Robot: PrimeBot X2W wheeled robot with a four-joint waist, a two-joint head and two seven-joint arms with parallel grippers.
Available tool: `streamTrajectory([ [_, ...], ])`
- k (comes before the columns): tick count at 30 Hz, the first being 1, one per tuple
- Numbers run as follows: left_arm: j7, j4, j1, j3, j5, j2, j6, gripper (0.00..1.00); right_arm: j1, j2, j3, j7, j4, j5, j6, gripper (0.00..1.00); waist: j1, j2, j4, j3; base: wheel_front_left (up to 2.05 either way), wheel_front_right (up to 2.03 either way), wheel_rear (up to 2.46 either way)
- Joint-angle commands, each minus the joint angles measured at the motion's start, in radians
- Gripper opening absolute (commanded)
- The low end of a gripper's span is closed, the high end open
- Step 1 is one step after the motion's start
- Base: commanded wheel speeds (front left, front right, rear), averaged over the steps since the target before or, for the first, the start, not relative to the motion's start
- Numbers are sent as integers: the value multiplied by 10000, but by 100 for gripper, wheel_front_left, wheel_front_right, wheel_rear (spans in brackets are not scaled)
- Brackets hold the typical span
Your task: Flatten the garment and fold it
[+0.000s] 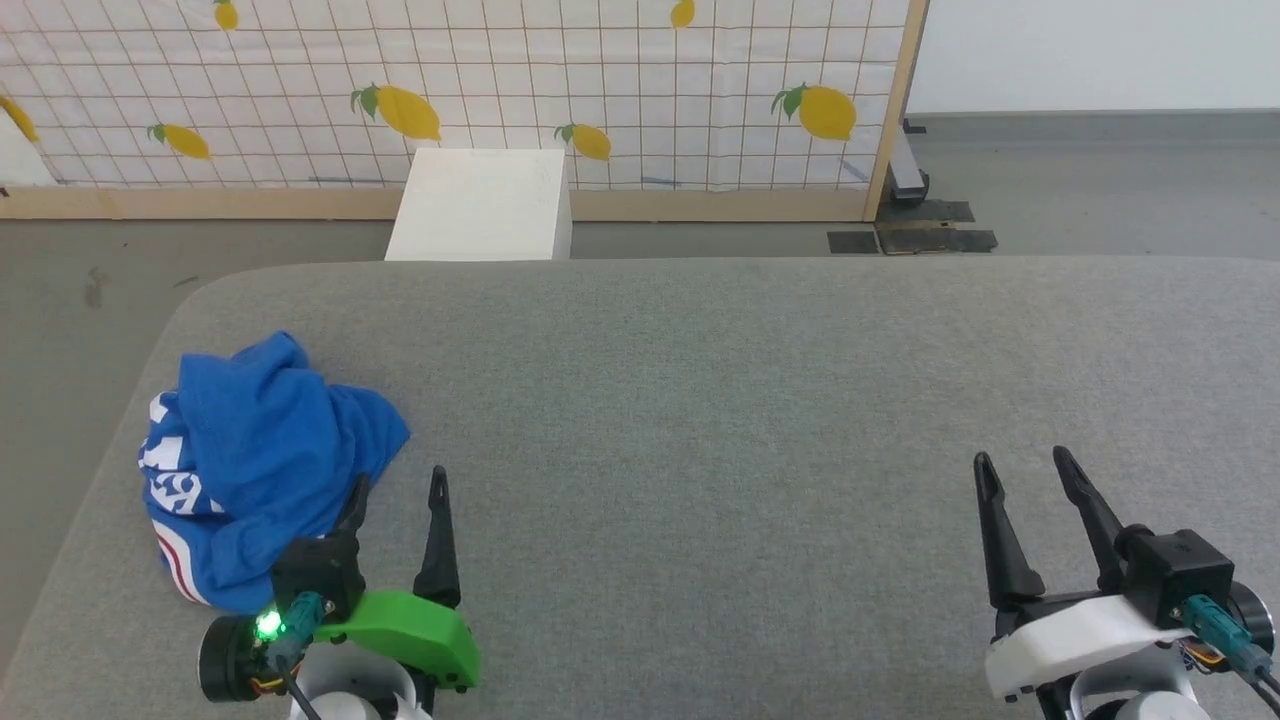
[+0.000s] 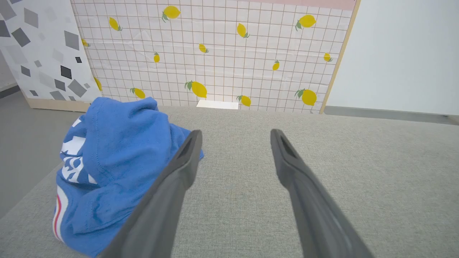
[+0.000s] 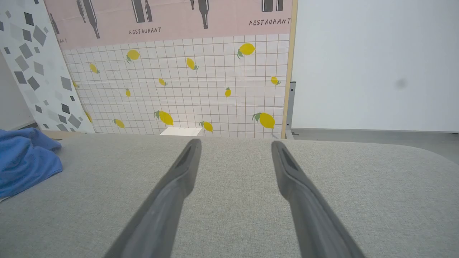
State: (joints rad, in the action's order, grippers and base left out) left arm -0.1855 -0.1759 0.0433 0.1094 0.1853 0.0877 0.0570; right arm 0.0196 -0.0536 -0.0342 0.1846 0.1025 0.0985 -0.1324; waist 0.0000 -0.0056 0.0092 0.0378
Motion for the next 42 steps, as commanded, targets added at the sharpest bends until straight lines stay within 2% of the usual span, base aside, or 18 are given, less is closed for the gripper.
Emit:
streamTrajectory([
  [1,-98,-75,225,50,171,69,92,100,28,24,-34,111,51,83,13,100,0,42,39,-6,0,0,0],
  [4,-162,-136,313,126,221,58,116,100,89,25,-107,174,51,68,13,100,0,43,273,-31,0,0,0],
  [5,-221,-188,432,230,245,41,104,100,158,26,-214,233,12,54,13,100,0,44,718,-75,0,0,0],
  [10,-326,-220,494,278,280,86,159,100,190,28,-293,337,38,80,14,100,0,47,1819,-157,0,0,0],
  [19,-512,-292,327,230,430,289,268,100,141,30,-306,523,120,223,15,100,0,51,4272,-156,0,0,0],
  [27,-675,-255,88,198,600,367,396,100,48,33,-221,685,314,315,16,100,0,54,5929,-153,0,0,0],
  [33,-763,-296,-33,171,697,354,392,100,-26,34,-161,772,467,365,17,100,0,56,6536,-150,0,0,0],
  [42,-763,-231,-52,120,683,294,367,100,-94,34,-85,772,521,437,17,100,0,56,6344,-238,0,0,0],
])
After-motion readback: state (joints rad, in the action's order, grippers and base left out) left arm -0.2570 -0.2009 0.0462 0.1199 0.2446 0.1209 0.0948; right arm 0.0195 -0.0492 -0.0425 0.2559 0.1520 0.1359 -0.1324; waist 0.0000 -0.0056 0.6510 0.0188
